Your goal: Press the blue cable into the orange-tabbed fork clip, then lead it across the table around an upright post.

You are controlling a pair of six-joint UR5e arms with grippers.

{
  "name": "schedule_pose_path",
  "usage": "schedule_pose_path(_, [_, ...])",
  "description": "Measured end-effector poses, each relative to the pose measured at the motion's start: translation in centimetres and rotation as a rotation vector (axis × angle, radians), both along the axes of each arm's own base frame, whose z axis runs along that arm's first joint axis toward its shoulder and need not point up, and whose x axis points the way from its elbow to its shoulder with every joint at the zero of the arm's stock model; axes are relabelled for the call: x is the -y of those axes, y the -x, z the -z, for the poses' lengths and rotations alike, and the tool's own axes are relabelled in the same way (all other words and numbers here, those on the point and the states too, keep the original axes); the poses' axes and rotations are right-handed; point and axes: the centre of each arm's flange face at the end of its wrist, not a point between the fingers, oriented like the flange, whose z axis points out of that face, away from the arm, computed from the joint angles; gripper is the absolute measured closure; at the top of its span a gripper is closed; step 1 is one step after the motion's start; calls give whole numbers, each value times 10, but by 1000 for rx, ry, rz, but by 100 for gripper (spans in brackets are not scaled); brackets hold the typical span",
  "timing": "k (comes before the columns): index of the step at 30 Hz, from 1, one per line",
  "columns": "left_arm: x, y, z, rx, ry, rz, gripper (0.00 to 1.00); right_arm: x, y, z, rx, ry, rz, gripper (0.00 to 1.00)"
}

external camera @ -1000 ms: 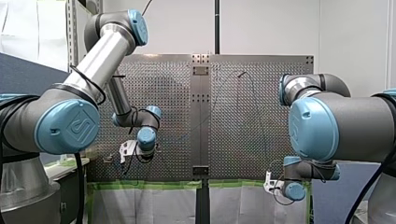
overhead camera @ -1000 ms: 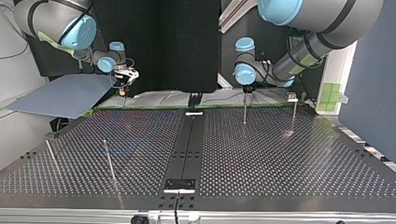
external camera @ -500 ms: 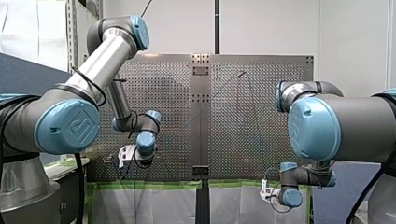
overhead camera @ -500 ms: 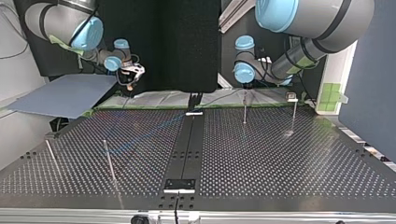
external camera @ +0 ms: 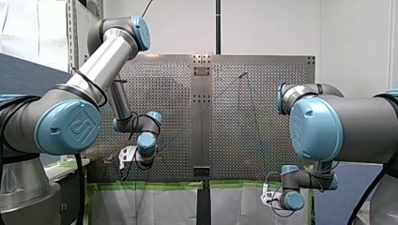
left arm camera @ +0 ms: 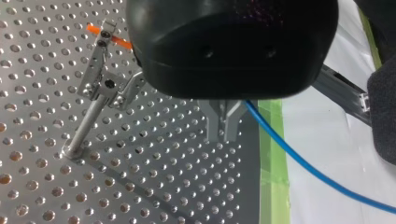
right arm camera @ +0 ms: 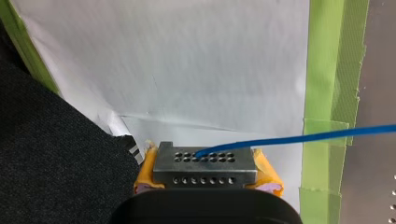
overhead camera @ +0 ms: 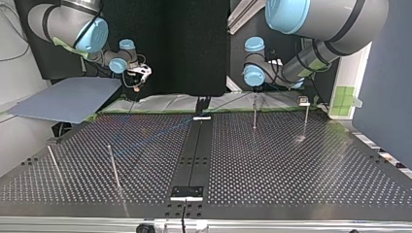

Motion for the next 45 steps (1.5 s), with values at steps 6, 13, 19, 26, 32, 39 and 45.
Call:
schedule_pose_path(6, [0,0,0,0,0,0,100,0,0,0,0,0,0,100])
schedule_pose_path(13, [0,0,0,0,0,0,100,0,0,0,0,0,0,100])
schedule_pose_path(19, [0,0,0,0,0,0,100,0,0,0,0,0,0,100])
schedule_pose_path(26, [-1,0,-1,2,2,-2,100,0,0,0,0,-1,0,100])
schedule_pose_path(32, [-14,4,-13,52,35,-59,100,9,-6,-19,-21,9,-44,100])
schedule_pose_path(39, [-20,14,-33,128,120,-81,100,13,-11,-39,-61,-7,-46,100])
schedule_pose_path(45, [-18,23,-55,207,190,-68,100,12,-12,-39,-64,-14,-45,100])
